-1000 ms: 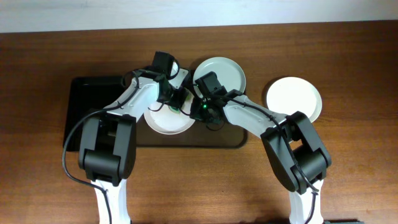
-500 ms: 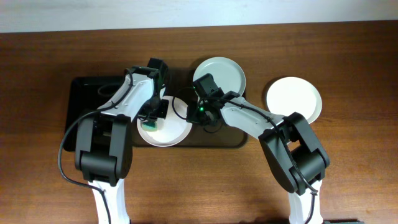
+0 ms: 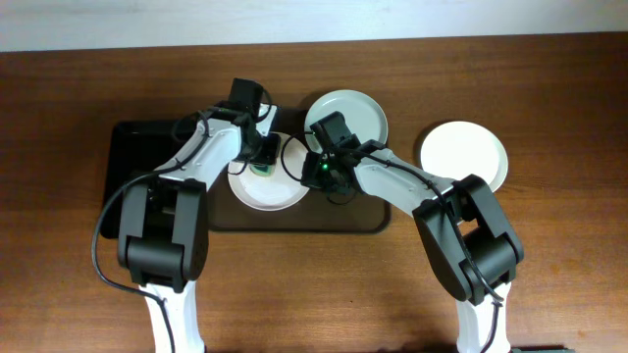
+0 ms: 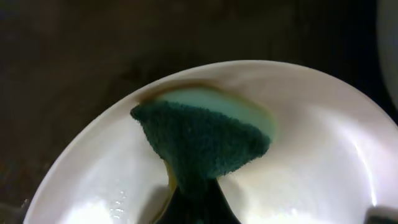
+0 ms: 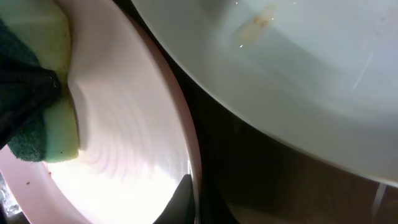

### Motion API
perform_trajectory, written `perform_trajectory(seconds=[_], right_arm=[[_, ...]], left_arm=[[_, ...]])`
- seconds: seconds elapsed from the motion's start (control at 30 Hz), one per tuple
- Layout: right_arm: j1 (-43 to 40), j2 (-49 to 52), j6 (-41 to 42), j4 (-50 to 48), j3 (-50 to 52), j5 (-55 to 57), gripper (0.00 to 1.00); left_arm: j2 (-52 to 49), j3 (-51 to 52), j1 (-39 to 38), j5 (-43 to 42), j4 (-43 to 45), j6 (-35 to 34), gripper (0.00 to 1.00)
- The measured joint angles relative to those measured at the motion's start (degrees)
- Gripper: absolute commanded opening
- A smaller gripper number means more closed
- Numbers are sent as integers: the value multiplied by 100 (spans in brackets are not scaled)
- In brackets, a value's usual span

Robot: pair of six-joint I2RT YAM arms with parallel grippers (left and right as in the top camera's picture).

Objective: Clean dirty plates on tray and stack at the side
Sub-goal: 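Hold the lower white plate with the right gripper and scrub it with the sponge, then carry the scrubbed plate with the right gripper onto the plate at right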

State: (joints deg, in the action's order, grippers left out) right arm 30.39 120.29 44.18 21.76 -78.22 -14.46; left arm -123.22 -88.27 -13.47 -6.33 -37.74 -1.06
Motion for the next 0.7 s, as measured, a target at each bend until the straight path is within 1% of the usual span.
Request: perform_trajectory(seconds=[0.03, 0.1, 0.13, 0.2, 0.27, 0.33, 0.43, 0.5, 0.53, 0.63, 0.7], right_arm=[[0, 0, 4, -20, 0, -2, 4], [7, 0, -4, -48, 0, -66, 4], [31, 0, -15, -42, 0, -118, 4], [52, 0, -50, -63, 0, -225, 4], [111, 0, -52, -85, 0, -313, 4], [111, 0, -48, -103, 0, -348, 4], [111, 0, -48, -52, 0, -367, 4], [105, 0, -42, -4, 0, -341, 4], [96, 0, -44, 50, -2, -341, 4], [66, 0, -63, 111, -2, -341, 4], [66, 0, -68, 111, -2, -345, 4]], left_arm=[[0, 0, -50, 216, -15, -184, 1], [0, -35, -162, 931, -278, -664, 1], [2, -57, -190, 1633, -625, -1014, 1], [-2, -48, -177, 2503, -1067, -1296, 1], [-22, -9, -214, 2977, -1161, -1438, 1], [-35, -9, -223, 3069, -1191, -1467, 1], [-122, -219, -251, 3147, -1488, -1504, 1], [-205, -645, -254, 3237, -1766, -1506, 1], [-247, -879, -254, 3320, -2039, -1510, 1], [-273, -1786, -118, 3528, -2590, -1530, 1], [-273, -2065, -114, 3230, -2785, -1532, 1]])
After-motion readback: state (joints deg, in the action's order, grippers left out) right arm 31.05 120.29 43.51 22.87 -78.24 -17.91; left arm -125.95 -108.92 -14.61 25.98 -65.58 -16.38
